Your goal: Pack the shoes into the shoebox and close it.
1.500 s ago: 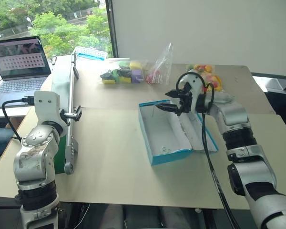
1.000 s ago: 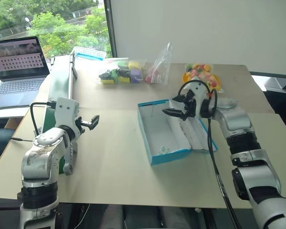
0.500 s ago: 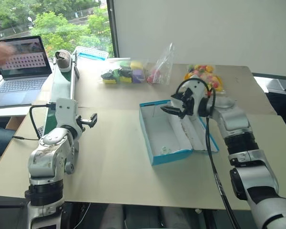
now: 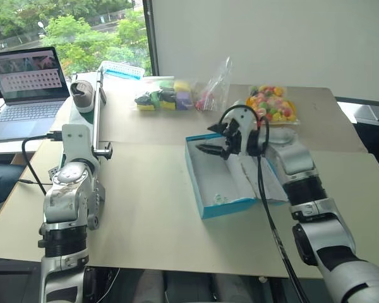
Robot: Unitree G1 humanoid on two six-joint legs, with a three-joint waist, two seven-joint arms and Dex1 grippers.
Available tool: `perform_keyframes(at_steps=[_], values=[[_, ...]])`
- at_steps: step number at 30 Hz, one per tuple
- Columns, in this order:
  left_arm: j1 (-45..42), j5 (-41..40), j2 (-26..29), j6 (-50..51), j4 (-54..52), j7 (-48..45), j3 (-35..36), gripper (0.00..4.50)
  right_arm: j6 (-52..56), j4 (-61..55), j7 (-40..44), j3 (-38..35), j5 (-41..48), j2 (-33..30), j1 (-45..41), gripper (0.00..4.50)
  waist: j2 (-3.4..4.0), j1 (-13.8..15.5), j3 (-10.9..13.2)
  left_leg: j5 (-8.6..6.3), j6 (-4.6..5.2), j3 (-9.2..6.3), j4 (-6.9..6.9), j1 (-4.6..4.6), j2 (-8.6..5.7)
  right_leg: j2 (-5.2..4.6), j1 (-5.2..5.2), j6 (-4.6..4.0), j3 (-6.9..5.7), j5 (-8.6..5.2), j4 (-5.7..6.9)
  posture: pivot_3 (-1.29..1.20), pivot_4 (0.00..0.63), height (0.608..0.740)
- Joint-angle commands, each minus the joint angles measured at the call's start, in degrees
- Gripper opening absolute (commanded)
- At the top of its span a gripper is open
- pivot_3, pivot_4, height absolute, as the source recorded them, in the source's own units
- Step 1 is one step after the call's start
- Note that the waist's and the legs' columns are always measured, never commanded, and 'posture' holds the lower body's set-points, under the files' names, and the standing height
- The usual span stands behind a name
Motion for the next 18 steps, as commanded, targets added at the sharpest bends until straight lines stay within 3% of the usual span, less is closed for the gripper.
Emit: perform_keyframes(at_steps=[1,14,18], values=[[-1.31,0.41,1.73,-2.88,1.09,0.03,2.08,4.5,1.77,-4.34,1.44,-0.07,1.77,0.25,-0.42,4.39,0.0,0.0,0.0,0.0,0.0,0.0,0.0,0.0,0.0,0.0,0.0,0.0,0.0,0.0,0.0,0.0,0.15,0.74],[-4.41,-1.58,1.98,-16.71,18.48,-0.64,5.91,4.5,5.25,-9.63,-0.53,0.61,1.44,1.6,1.02,4.39,-0.02,0.1,-0.01,0.0,0.0,-0.03,0.0,-0.02,0.0,0.0,-0.02,0.0,-0.04,0.0,0.01,0.0,0.15,0.74],[-6.68,-0.64,2.79,-19.85,24.19,-1.71,4.16,4.5,6.17,-10.6,-1.88,0.18,1.19,0.78,2.05,4.39,-0.04,0.26,-0.02,0.0,0.0,-0.06,0.0,-0.02,0.0,0.0,-0.01,0.0,-0.1,0.0,0.02,0.0,0.15,0.74]])
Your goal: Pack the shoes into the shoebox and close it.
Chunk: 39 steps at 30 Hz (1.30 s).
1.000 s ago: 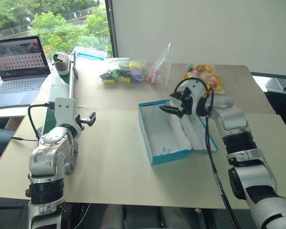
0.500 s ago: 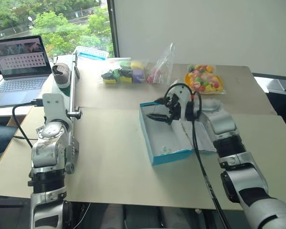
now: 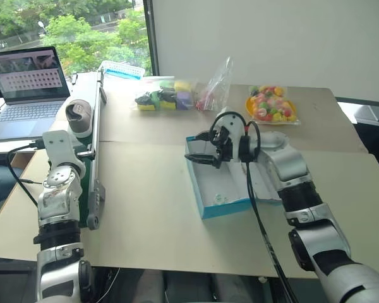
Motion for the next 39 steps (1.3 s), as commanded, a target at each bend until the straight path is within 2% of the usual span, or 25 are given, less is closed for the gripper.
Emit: perform_keyframes(at_steps=[1,5,8,11,13,14,15,18,21,23,26,30,35,39], values=[[-2.53,0.67,1.42,-2.77,3.01,-0.53,-0.88,4.5,0.54,-2.92,-1.43,-1.29,0.26,-1.13,0.68,4.39,-0.01,0.0,-0.01,0.0,0.0,0.0,0.0,0.0,-0.01,-0.01,0.01,0.0,0.0,0.0,0.0,0.0,0.15,0.74],[-3.6,1.94,2.1,-3.31,5.79,-0.73,-2.67,4.5,1.76,-3.8,-2.46,-1.76,0.62,-1.92,1.21,4.39,-0.01,-0.19,0.0,0.0,0.0,0.0,-0.01,-0.01,0.0,0.0,-0.02,0.0,0.0,0.0,0.0,0.0,0.15,0.74],[-4.77,0.8,1.47,-1.01,8.79,0.64,-1.52,4.5,2.28,-3.93,-3.11,-1.48,0.13,-3.17,2.04,4.39,-0.01,-0.2,-0.01,0.0,0.0,0.0,0.0,0.01,0.01,0.01,-0.02,0.0,-0.01,0.0,0.03,0.0,0.15,0.74],[-5.61,-2.11,0.3,0.52,9.62,1.69,1.35,3.83,2.91,-4.0,-3.79,-1.48,0.06,-3.91,2.35,4.5,-0.02,-0.2,-0.01,0.0,0.0,0.0,0.0,0.02,0.0,0.01,-0.01,0.0,-0.01,0.0,0.04,0.0,0.15,0.74],[-6.07,-3.52,-0.28,1.22,9.41,1.89,2.41,3.02,3.12,-3.6,-4.53,-1.44,-0.37,-4.44,2.27,4.5,-0.01,-0.1,-0.01,0.0,0.0,0.0,0.0,0.01,0.0,0.0,0.0,0.0,-0.01,0.0,0.04,0.0,0.15,0.74],[-6.31,-4.03,-0.52,1.6,9.1,1.86,2.63,2.77,3.13,-3.39,-4.8,-1.5,-0.49,-4.61,2.19,4.5,-0.01,-0.11,-0.01,0.0,0.0,0.0,0.0,0.02,-0.01,0.0,-0.01,0.0,-0.01,0.0,0.08,0.0,0.15,0.74],[-6.66,-4.83,-0.92,1.98,8.62,1.89,3.03,2.63,3.09,-3.25,-4.95,-1.57,-0.56,-4.72,2.11,4.5,-0.02,-0.1,-0.01,0.01,0.0,-0.01,0.0,0.05,0.0,0.01,0.0,0.0,-0.01,0.0,0.1,0.0,0.15,0.74],[-7.85,-6.34,-2.1,1.29,4.76,0.36,2.08,2.59,3.11,-3.07,-5.15,-1.77,-0.54,-5.05,1.81,4.5,-0.01,0.02,-0.01,0.04,-0.05,-0.02,0.03,0.07,-0.01,0.01,0.02,0.0,-0.01,0.0,0.15,0.0,0.15,0.74],[-9.07,-5.79,-2.54,-0.84,-2.07,-3.89,-2.85,2.59,3.96,-3.22,-5.74,-3.17,0.74,-4.85,1.13,4.5,-0.14,0.35,0.06,0.07,-0.09,-0.07,0.07,0.0,-0.02,0.0,0.01,0.0,-0.08,0.0,0.16,0.0,0.15,0.74],[-9.55,-6.58,-3.63,-0.93,-6.15,-7.14,-5.81,2.59,6.48,-3.31,-7.28,-6.73,4.0,-3.36,-0.16,4.5,-0.2,0.63,0.08,0.09,-0.12,-0.13,0.07,-0.08,-0.01,0.0,0.0,0.0,-0.16,0.0,0.1,0.0,0.15,0.74],[-10.35,-7.96,-6.52,0.57,-13.17,-11.39,-11.61,2.59,13.68,-3.94,-11.69,-15.81,12.07,-0.67,-2.97,4.5,-0.21,0.77,0.09,0.09,-0.13,-0.13,0.05,-0.24,-0.01,-0.01,-0.1,-0.01,-0.18,0.01,0.02,0.0,0.15,0.74],[-12.2,-9.45,-11.31,4.49,-19.44,-11.51,-16.47,2.59,22.11,-4.81,-16.58,-24.8,19.8,0.08,-3.06,4.5,-0.21,1.23,0.09,0.08,-0.12,-0.15,0.01,-0.32,-0.01,-0.04,-0.11,-0.02,-0.22,0.01,-0.13,0.0,0.15,0.74],[-13.7,-10.36,-15.29,6.7,-22.11,-13.59,-21.48,2.59,37.37,-3.29,-26.95,-38.43,33.16,3.46,-5.86,4.5,-0.2,0.82,0.09,0.09,-0.11,-0.13,0.02,-0.29,0.0,-0.02,-0.1,-0.04,-0.19,0.02,-0.06,0.0,0.15,0.74],[-15.11,-10.72,-17.58,7.21,-21.96,-15.23,-23.84,2.59,42.29,-5.03,-32.98,-42.9,38.23,4.89,-6.48,4.5,-0.19,0.62,0.1,0.09,-0.1,-0.11,0.01,-0.29,0.0,-0.02,-0.11,-0.04,-0.18,0.02,-0.04,0.0,0.15,0.74]])
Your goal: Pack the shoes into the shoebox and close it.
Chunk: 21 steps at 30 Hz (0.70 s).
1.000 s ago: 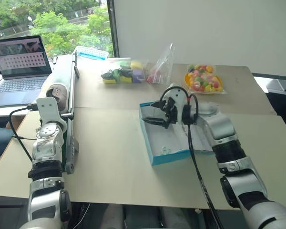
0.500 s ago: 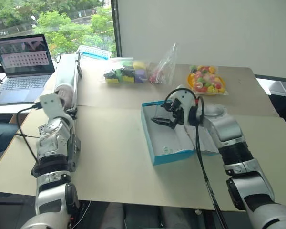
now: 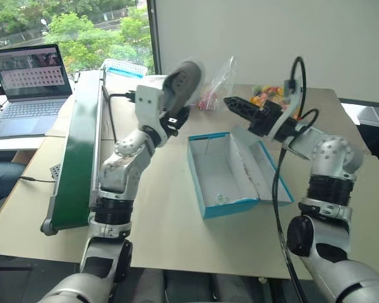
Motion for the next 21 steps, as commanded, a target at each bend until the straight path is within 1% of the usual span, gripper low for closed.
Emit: perform_keyframes(at_steps=[1,2,6,9,11,14,16,17,21], values=[[-3.02,-1.0,-1.76,-0.31,-2.55,-1.81,-1.78,2.59,2.85,-5.24,-3.58,-1.8,4.91,0.17,-1.03,4.5,0.0,-0.23,0.0,0.0,0.0,0.01,-0.01,0.0,0.0,0.01,0.0,0.0,0.01,0.0,-0.03,0.0,0.15,0.74],[-3.34,-1.07,-2.31,-0.35,-2.12,-2.05,-2.02,2.59,2.34,-6.74,-3.55,-0.61,4.65,-0.17,-0.17,4.5,0.02,-0.32,0.01,0.0,0.0,0.01,-0.01,0.0,0.0,0.01,0.0,0.0,0.01,0.0,-0.05,0.0,0.15,0.74],[-2.49,0.4,-4.51,-1.99,0.03,-3.46,-4.54,2.59,0.23,-9.11,-6.63,-2.32,6.88,1.51,0.07,4.5,0.02,-0.62,0.01,0.0,0.0,0.01,0.0,-0.03,-0.01,0.01,-0.01,0.01,0.01,0.0,-0.09,0.0,0.15,0.74],[-1.83,-0.25,-5.6,-1.23,-0.22,-3.48,-4.42,2.59,-0.81,-10.11,-7.61,-1.75,6.63,0.71,0.36,4.5,0.02,-0.76,0.01,0.01,0.01,0.01,0.01,-0.03,-0.02,0.01,0.0,0.01,0.01,0.0,-0.07,0.0,0.15,0.74],[-0.63,-0.38,-6.6,-0.5,-0.53,-2.87,-4.65,2.59,-1.5,-10.06,-8.37,-2.68,6.98,0.14,0.35,4.5,0.02,-0.9,0.01,0.01,0.01,0.01,0.0,-0.03,-0.01,0.02,0.0,0.01,0.01,-0.01,-0.09,0.0,0.15,0.74],[1.66,0.77,-7.03,-0.32,-1.54,-2.71,-6.31,2.59,-2.48,-9.42,-8.77,-2.94,7.09,-0.73,0.49,4.5,0.03,-1.01,0.01,0.0,0.01,0.02,-0.02,-0.03,-0.01,0.01,0.0,0.01,0.02,-0.01,-0.1,0.0,0.15,0.74],[2.91,0.06,-7.96,0.74,-2.44,-2.05,-6.16,2.59,-3.68,-8.05,-8.86,-2.83,6.37,-1.57,0.26,4.0,0.03,-1.01,0.01,0.01,0.01,0.02,-0.02,-0.02,-0.01,0.02,0.0,0.01,0.02,-0.01,-0.09,0.0,0.15,0.74],[3.22,-0.19,-8.13,1.11,-2.81,-1.82,-5.86,2.59,-3.96,-7.71,-8.57,-2.8,6.56,-1.77,0.16,3.83,0.03,-0.99,0.01,0.01,0.02,0.02,-0.01,-0.03,-0.02,0.01,0.0,0.01,0.02,-0.01,-0.09,0.0,0.15,0.74],[2.86,-0.84,-7.93,2.34,-3.12,-1.32,-4.19,2.59,-5.12,-6.56,-8.31,-2.13,6.72,-1.76,-0.27,2.49,0.03,-1.07,0.01,0.01,0.02,0.03,0.0,-0.02,-0.01,0.03,0.0,0.01,0.03,-0.01,-0.09,0.0,0.15,0.74]])
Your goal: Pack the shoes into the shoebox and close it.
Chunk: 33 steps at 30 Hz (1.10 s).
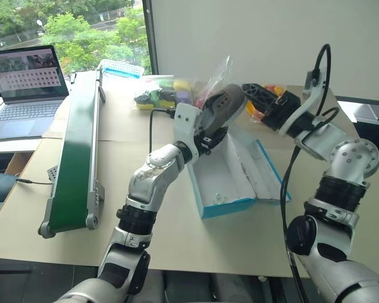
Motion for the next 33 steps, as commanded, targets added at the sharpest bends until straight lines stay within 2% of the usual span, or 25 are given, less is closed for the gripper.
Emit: perform_keyframes(at_steps=[1,5,7,13,14,15,25,26,33], values=[[-1.47,-1.21,-0.15,0.17,-3.11,0.24,1.75,2.59,-2.59,0.02,0.66,0.24,1.71,-0.64,-1.32,2.07,0.0,-0.04,0.0,0.0,0.0,0.0,0.0,0.0,0.0,0.0,0.0,0.0,0.0,0.0,0.0,0.0,0.15,0.74],[-1.92,-1.0,0.08,0.32,-3.1,0.12,2.03,2.59,-3.55,1.01,0.79,1.15,1.48,-0.6,-1.32,0.67,0.0,0.01,0.0,0.0,0.0,0.0,-0.01,0.0,0.0,0.0,0.0,0.0,0.0,0.0,-0.01,0.0,0.15,0.74],[-2.22,-0.9,0.21,0.38,-3.27,0.0,1.99,2.59,-3.93,1.69,0.57,1.66,0.94,-0.86,-1.23,0.16,0.0,0.03,0.0,0.0,0.0,0.0,0.0,0.0,-0.01,-0.01,0.0,0.0,0.0,0.0,-0.01,0.0,0.15,0.74],[-2.66,-0.57,1.87,0.1,-3.18,-0.72,2.54,2.59,-6.91,2.56,1.19,2.5,-1.22,-3.78,-0.37,0.07,0.01,0.08,0.01,0.0,0.0,0.0,-0.01,-0.01,-0.01,-0.01,0.0,0.0,0.0,0.0,-0.03,0.0,0.15,0.74],[-2.93,-0.62,2.03,0.09,-3.02,-0.68,2.71,2.59,-7.38,2.46,1.55,2.54,-0.96,-3.95,-0.38,0.58,0.01,0.08,0.01,0.0,0.0,0.0,-0.01,-0.01,-0.01,-0.01,0.0,0.0,0.0,0.0,-0.04,0.0,0.15,0.74],[-3.39,-0.82,2.04,0.17,-2.95,-0.64,2.92,2.59,-7.51,2.24,2.07,2.91,-0.76,-4.21,-0.35,0.8,0.01,0.06,0.01,0.0,0.0,0.0,-0.01,-0.01,0.0,0.0,0.0,0.0,0.0,0.0,-0.05,0.0,0.15,0.74],[-5.03,-0.7,0.86,-0.1,-1.85,-1.88,1.57,2.59,-7.16,1.48,4.91,5.75,0.79,-4.75,0.3,4.25,0.01,0.01,0.01,0.0,0.0,0.0,-0.02,-0.01,0.0,0.0,0.0,0.0,0.0,0.0,-0.06,0.0,0.15,0.74],[-5.21,-0.78,0.66,-0.12,-1.73,-1.92,1.62,2.59,-7.31,1.59,4.97,5.88,0.83,-4.74,0.23,4.49,0.01,0.01,0.01,0.0,0.0,0.01,-0.02,-0.01,0.0,0.0,0.0,0.0,0.0,0.0,-0.06,0.0,0.15,0.74],[-5.67,-0.56,-1.18,-0.63,-0.93,-2.07,0.87,2.59,-7.58,2.4,4.45,6.44,0.7,-4.05,-0.72,4.49,0.01,0.08,0.01,0.0,0.0,0.0,-0.02,-0.02,-0.01,-0.01,0.0,0.0,0.0,0.0,-0.08,0.0,0.15,0.74]])
